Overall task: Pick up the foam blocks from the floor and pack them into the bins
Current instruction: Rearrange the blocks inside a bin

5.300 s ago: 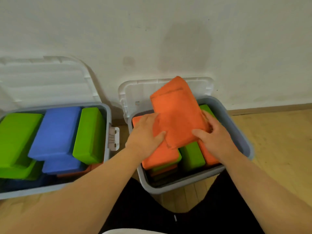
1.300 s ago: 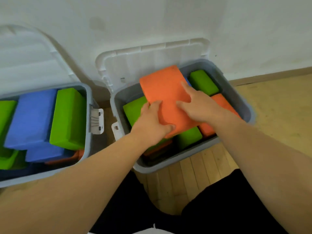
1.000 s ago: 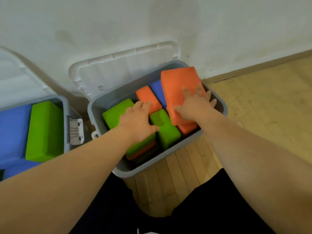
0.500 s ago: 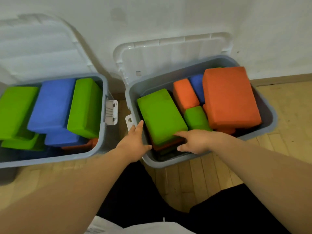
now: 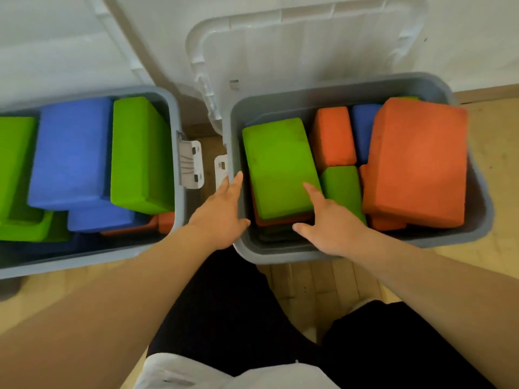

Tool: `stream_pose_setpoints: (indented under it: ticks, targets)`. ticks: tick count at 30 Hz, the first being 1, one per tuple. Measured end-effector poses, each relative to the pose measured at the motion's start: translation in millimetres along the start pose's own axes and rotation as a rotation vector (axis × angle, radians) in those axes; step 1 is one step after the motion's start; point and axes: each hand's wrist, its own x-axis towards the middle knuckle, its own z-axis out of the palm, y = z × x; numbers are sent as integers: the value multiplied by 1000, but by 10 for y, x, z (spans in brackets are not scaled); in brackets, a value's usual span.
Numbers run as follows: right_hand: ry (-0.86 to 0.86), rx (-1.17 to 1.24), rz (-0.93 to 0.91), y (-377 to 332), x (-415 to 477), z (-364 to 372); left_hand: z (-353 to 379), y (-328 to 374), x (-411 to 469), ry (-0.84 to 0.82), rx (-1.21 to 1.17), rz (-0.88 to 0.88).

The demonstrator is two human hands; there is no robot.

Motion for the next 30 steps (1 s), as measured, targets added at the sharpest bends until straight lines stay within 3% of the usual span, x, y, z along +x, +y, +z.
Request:
stream_pose_setpoints:
  ticks: [4,7,18,21,26,30]
  targets:
    - [230,-168,63,-78,175,-114,44,15,-62,-5,30,5]
    - [205,-160,66,-135,307,-135,44,21,-101,-25,36,9]
    - [288,459,147,-325,379,-142,49,71,-191,-87,-4,-12]
    - [213,604,161,-328,364,-216,15,164,-261,8,25,-17]
    - [250,653,26,-429,238,-509,-121,398,-316,128,133,10]
    - [342,643,-55,-281,-138,-1157,-277,775,-357,189,-144,167]
